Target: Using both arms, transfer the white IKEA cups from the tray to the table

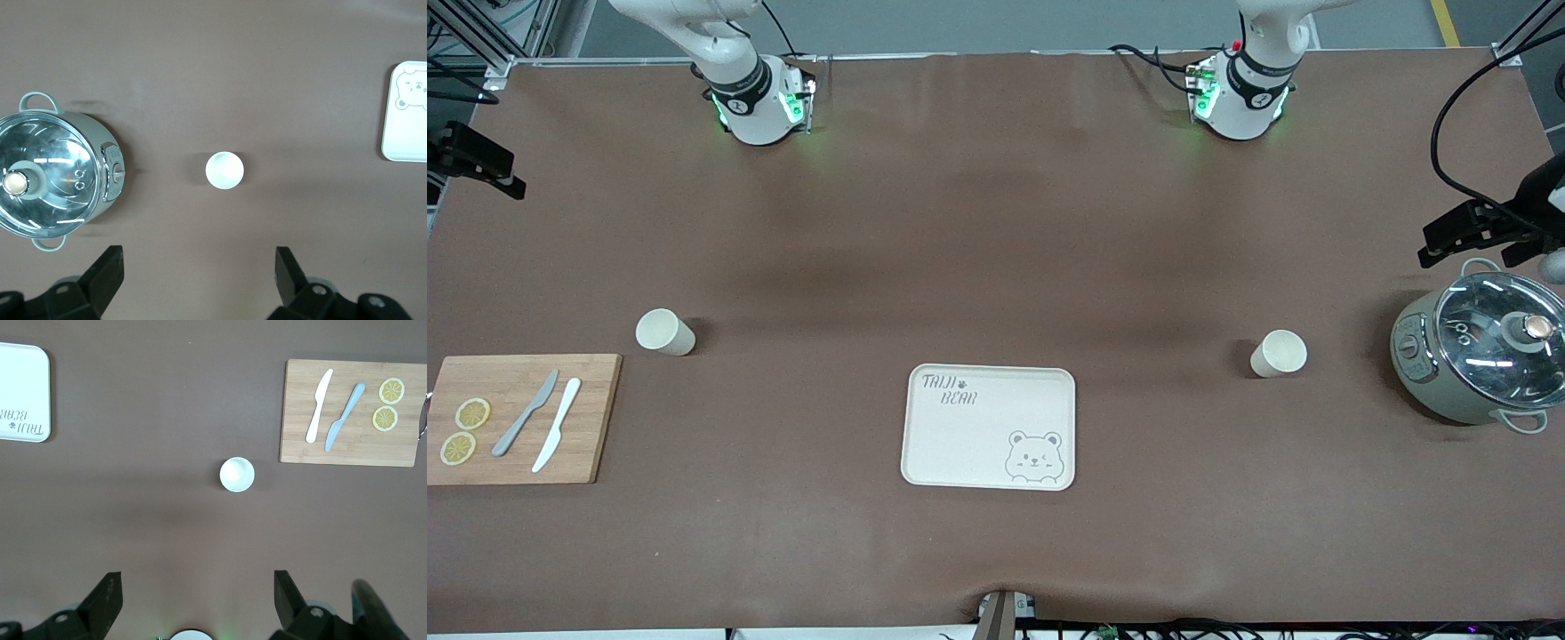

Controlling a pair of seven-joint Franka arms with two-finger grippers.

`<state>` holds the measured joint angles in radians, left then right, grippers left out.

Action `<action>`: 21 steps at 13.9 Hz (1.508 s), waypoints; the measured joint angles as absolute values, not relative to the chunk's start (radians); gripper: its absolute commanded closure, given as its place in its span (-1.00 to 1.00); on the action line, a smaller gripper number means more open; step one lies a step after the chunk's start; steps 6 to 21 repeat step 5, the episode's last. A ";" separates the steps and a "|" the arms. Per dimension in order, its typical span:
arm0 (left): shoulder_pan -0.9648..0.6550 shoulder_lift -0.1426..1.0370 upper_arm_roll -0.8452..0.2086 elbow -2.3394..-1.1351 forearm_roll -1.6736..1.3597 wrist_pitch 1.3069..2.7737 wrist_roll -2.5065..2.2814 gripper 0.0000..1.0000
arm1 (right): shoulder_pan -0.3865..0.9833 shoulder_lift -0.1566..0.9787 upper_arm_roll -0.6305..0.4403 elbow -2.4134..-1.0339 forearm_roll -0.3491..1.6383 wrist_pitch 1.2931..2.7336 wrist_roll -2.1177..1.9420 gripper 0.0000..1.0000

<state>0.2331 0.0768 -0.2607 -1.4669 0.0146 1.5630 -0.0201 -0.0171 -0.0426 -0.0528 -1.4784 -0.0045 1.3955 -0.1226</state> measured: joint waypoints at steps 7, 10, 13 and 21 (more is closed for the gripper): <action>0.236 0.076 -0.260 -1.466 0.015 1.532 -0.020 -1.00 | -0.019 -0.042 -0.053 -1.479 -0.006 1.399 -0.121 -1.00; 0.236 0.076 -0.260 -1.466 0.015 1.532 -0.020 -1.00 | -0.019 -0.042 -0.053 -1.479 -0.006 1.399 -0.121 -1.00; 0.236 0.076 -0.260 -1.466 0.015 1.532 -0.020 -1.00 | -0.019 -0.042 -0.053 -1.479 -0.006 1.399 -0.121 -1.00; 0.236 0.076 -0.260 -1.466 0.015 1.532 -0.020 -1.00 | -0.019 -0.042 -0.053 -1.479 -0.006 1.399 -0.121 -1.00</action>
